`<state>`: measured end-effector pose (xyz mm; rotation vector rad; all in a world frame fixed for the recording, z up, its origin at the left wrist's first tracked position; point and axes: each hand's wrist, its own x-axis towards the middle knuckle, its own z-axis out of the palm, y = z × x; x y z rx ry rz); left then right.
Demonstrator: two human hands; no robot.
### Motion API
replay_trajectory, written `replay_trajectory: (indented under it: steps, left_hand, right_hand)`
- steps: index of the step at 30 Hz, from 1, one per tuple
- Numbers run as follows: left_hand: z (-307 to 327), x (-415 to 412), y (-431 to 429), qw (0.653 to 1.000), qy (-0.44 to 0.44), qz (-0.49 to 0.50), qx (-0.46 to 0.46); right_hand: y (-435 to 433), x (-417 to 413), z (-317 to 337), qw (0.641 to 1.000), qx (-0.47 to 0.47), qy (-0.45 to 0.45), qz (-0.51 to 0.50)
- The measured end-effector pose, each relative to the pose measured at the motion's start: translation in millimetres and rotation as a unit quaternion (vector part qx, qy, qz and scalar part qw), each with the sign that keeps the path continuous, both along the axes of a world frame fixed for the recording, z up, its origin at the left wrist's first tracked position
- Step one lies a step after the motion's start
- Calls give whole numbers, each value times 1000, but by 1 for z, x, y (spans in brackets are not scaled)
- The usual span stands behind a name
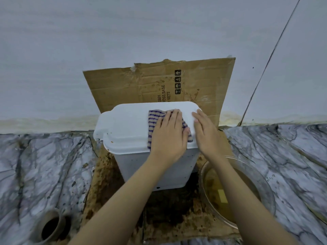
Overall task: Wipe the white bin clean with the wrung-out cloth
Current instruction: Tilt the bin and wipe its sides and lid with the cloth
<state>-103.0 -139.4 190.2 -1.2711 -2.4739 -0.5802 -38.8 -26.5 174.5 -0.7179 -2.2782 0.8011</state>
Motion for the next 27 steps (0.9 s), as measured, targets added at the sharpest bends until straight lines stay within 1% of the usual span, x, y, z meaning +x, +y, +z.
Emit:
replay_trajectory:
  steps: [3, 6, 10, 12, 14, 16, 19, 21, 23, 25, 27]
  left_hand:
    - [-11, -11, -16, 999, 32, 23, 5]
    - [-17, -23, -41, 997, 60, 45, 37]
    - [-24, -53, -83, 987, 81, 77, 112]
    - [-24, -66, -97, 979, 46, 88, 178]
    - [-21, -74, -101, 965, -13, 102, 241]
    - [-19, -79, -99, 955, -51, 125, 264]
    - [-16, -77, -88, 949, -68, 175, 253]
    - [-20, -62, -81, 952, -40, 197, 231]
    - [-31, -39, -72, 961, 7, 184, 208]
    - [-44, -19, -61, 970, 52, 146, 185]
    - [-53, -11, -55, 970, 70, 138, 186]
  right_hand:
    - [-2, 2, -2, 1000, 9, 10, 0]
    - [-2, 2, -3, 1000, 7, 13, -10]
    - [-2, -1, -3, 1000, -5, 18, -9]
    - [-2, -2, -4, 1000, -1, 19, -15]
    - [-2, -5, -6, 999, 0, 21, -24]
    - [-1, -9, -6, 999, 1, 27, -28]
    - [0, -13, -6, 999, 8, 39, -30]
    - [-2, -12, -8, 998, 16, 52, -39]
    - [-5, -10, -9, 996, 23, 67, -50]
    - [-6, -9, -10, 996, 25, 71, -54]
    - [-5, -8, -10, 997, 25, 63, -48]
